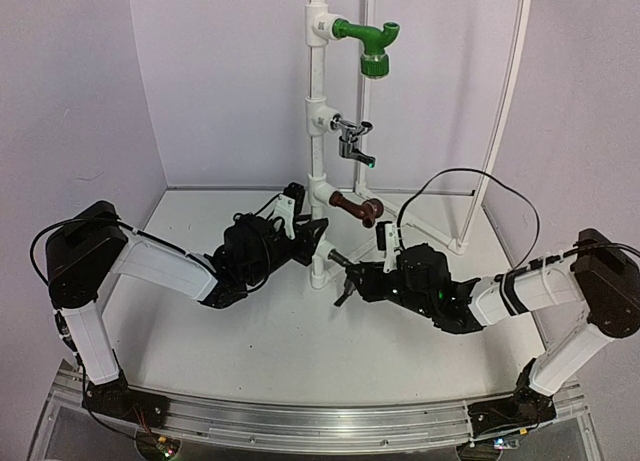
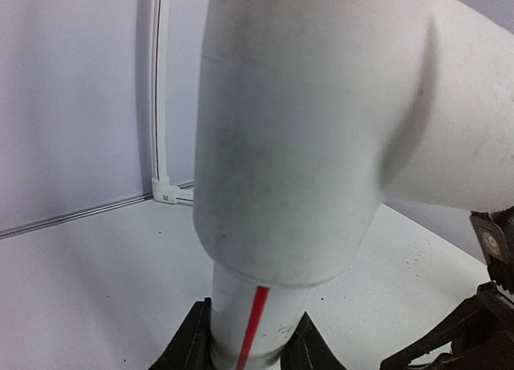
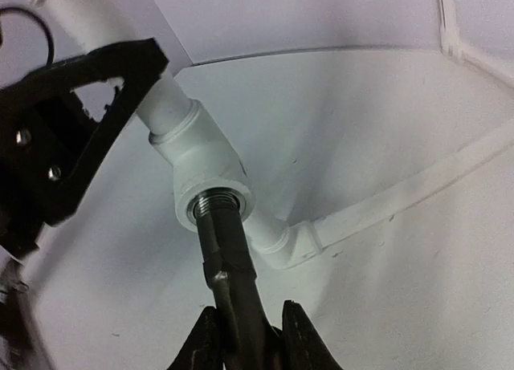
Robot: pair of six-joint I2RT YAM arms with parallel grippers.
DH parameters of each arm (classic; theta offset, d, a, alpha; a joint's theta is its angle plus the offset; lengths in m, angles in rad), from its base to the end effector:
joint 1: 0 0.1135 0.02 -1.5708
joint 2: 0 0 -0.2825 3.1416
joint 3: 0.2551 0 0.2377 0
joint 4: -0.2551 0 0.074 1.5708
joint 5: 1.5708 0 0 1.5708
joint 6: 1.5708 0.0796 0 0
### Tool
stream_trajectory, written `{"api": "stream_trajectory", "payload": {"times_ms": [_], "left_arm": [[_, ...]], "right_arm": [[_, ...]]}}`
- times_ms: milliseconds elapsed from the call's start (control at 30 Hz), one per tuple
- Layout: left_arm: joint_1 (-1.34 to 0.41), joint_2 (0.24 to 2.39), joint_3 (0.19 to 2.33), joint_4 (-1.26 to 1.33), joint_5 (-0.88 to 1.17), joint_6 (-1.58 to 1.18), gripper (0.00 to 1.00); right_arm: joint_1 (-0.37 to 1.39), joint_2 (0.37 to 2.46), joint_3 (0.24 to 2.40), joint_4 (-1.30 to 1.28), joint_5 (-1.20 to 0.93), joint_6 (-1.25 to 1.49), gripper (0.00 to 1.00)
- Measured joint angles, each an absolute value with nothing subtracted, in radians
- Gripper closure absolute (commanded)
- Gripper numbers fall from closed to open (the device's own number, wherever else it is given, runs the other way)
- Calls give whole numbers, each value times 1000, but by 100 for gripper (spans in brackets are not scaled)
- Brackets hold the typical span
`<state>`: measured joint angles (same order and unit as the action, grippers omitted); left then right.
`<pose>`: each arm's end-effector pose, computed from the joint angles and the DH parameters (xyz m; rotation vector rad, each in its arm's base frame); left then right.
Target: Install the water faucets
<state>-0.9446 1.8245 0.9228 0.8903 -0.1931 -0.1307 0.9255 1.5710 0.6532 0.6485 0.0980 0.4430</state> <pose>0.2660 -0.3417 0.2420 0.4978 1.5462 -0.6842 0.2198 0.2790 0.2090 -0.3906 1.8887 0.8543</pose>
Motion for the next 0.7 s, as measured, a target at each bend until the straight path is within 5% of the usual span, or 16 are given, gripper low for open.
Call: {"api": "stream_trajectory", "payload": {"times_ms": [300, 433, 567, 700], "left_arm": [[-944, 1825, 923, 891, -202, -131, 100], [-949, 1825, 923, 890, -202, -131, 100], [-956, 1825, 923, 890, -214, -131, 100], [-956, 1825, 923, 890, -218, -131, 100]], "right_arm": [[883, 1565, 653, 650, -64, 1207, 96], [863, 1564, 607, 735, -96, 1399, 50], [815, 1527, 575, 774, -146, 1430, 19], [759, 1407, 586, 659, -180, 1148, 9]]}}
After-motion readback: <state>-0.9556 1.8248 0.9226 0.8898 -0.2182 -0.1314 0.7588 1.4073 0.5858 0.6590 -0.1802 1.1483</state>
